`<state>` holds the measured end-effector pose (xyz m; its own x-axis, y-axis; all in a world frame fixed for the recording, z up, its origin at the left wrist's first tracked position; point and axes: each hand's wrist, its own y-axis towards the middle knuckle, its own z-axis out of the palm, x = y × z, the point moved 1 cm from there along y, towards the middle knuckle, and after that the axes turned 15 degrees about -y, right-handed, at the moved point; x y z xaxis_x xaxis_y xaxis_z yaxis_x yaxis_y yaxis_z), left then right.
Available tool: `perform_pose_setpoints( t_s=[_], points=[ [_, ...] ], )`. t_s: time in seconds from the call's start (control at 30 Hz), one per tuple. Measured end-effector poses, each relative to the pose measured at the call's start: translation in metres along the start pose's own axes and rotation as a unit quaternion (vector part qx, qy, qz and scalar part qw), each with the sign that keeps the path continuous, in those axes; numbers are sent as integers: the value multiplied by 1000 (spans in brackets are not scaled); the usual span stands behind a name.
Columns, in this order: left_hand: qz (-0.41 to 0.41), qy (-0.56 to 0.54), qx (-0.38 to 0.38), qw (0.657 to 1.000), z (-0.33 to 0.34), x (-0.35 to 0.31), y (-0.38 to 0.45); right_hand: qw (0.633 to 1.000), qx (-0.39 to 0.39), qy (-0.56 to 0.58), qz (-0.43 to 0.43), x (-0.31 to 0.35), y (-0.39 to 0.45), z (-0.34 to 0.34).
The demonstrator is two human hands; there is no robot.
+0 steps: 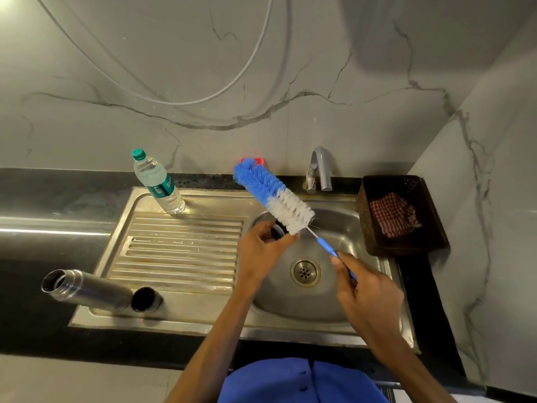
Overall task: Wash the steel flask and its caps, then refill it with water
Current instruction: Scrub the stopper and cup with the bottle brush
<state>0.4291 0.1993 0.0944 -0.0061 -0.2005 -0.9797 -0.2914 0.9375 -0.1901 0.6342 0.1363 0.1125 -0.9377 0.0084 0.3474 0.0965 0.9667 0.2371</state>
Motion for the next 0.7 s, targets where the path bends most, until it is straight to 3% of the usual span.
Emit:
perform_pose_setpoints(
  t_s=[0.07,0.23,0.37,0.53,0.6,0.7],
  points=[
    [11,-16,-22,1000,-11,-5,9,1000,3,3,1,-2,-4,-3],
    [41,-10,50,998,-7,-8,-4,999,-3,27,24,3,4,-8],
    [-7,-76,-27,997,-18,-9,9,1000,1,11,6,-1,0,-13],
    [14,-51,41,998,-17,-13,16,999,17,18,21,-5,1,-15],
    [17,-113,72,991,-10,-8,11,999,19,9,31,-5,6,-15],
    [-64,-308,79,946,-7,-3,10,999,35,5,20,-3,3,-14]
  ],
)
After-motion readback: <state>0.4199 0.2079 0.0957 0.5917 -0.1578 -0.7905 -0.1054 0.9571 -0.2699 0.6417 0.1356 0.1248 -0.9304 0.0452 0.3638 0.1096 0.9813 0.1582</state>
